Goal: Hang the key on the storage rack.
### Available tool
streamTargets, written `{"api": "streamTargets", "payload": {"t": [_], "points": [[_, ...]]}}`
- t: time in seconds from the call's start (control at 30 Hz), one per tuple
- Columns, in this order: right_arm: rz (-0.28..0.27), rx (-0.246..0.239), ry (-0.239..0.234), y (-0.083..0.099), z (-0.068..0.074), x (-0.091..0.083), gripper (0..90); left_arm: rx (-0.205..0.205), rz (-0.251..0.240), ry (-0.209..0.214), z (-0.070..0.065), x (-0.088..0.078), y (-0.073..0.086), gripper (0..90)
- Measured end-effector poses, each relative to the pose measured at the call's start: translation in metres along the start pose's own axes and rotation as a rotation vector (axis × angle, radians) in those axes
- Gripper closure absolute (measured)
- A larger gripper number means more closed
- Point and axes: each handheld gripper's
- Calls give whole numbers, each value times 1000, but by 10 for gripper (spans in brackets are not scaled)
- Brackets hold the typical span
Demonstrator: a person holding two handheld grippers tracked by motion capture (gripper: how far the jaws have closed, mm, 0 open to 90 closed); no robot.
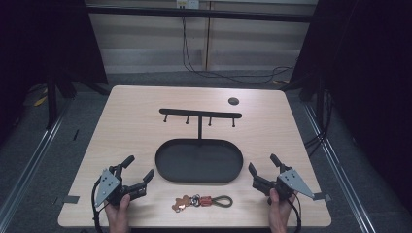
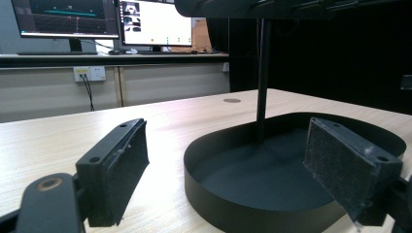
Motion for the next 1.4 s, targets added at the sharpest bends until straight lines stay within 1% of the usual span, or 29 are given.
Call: {"api": "streamTargets", "payload": {"t": [0.07, 0.1, 0.13, 0.17, 0.2, 0.23, 0.27, 0.3, 0.33, 0.47, 0.5, 0.53, 0.57, 0.6, 0.63, 0.67, 0.73, 0.77, 0.8, 0.83, 0.9, 1.0, 1.1, 1.13, 1.17, 1.2, 1.27, 1.33, 1.4], "points": [[5, 15, 0, 0, -1, 1, 124, 0, 0, 0, 0, 0, 0, 157], [5, 15, 0, 0, -1, 1, 124, 0, 0, 0, 0, 0, 0, 157], [16, 19, -1, -1, -2, 2, 124, 0, 0, 0, 0, 0, 0, 157], [27, 21, -9, -1, -2, 3, 124, 0, 0, 0, 0, 0, 0, 157], [44, 25, -27, -2, -3, 3, 124, 0, 0, 0, 0, 0, 0, 157], [49, 35, -37, -2, -4, 3, 125, -1, 0, 0, 0, 0, 0, 157], [45, 40, -32, -2, -4, 3, 128, -1, 0, 0, 0, 0, 0, 157], [43, 44, -37, -2, -5, 3, 128, -1, 0, 0, 0, 0, 0, 157], [41, 38, -42, -2, -5, 3, 128, -1, 0, 0, 0, 0, 0, 157], [49, 38, -65, -2, -5, 3, 136, -2, 2, 0, 0, 0, 0, 157], [49, 38, -65, -2, -5, 3, 136, -2, 2, 0, 0, 0, 0, 157], [60, 47, -66, -2, -5, 3, 176, -2, 2, 0, 0, 0, 0, 157], [60, 47, -66, -2, -5, 3, 176, -2, 1, -1, 0, 0, 0, 157], [65, 80, -58, -3, -8, 3, 177, -2, 1, 0, 0, 0, 0, 157], [65, 80, -58, -3, -8, 3, 177, -2, 1, 0, 0, 0, 0, 157], [66, 119, -75, -3, -10, 3, 185, -3, 1, 0, 0, 0, 0, 157], [86, 138, -96, -4, -11, 3, 193, -2, 1, 1, 0, 0, 0, 157], [86, 138, -96, -4, -11, 3, 193, -2, 1, 1, 0, 0, 0, 157], [89, 146, -113, -6, -11, 2, 226, -2, 1, 1, 0, 0, 0, 157], [100, 141, -149, -8, -10, 2, 251, -3, 1, 0, 0, 0, 0, 157], [119, 142, -164, -10, -7, 2, 264, -2, 1, 0, 0, 0, 0, 157], [162, 139, -204, -14, -5, 0, 315, -2, 2, 0, 0, 0, 0, 157], [176, 140, -218, -17, -4, -1, 325, -3, 0, 0, 0, 0, 0, 157], [202, 135, -223, -18, -4, -1, 343, -3, 1, 0, 0, 0, 0, 157], [243, 136, -230, -19, -4, -1, 352, -3, 1, 0, 0, 0, 0, 157], [251, 145, -241, -20, -4, -1, 368, -2, 0, 0, 0, 0, 0, 157], [273, 137, -265, -22, -3, -1, 385, -2, 1, 1, 0, 0, 0, 157], [281, 131, -285, -26, -2, -1, 416, -2, 0, 0, 0, 0, 0, 157], [302, 128, -296, -30, 1, 1, 410, -2, 0, 0, 0, 0, 0, 157]]}}
Point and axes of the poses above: each handheld gripper's, and its own axes: x roughly forward along the jaws, y roughly out of its underside, z roughly to its left, and after that the axes turned 7 degrees about -y, right-handed
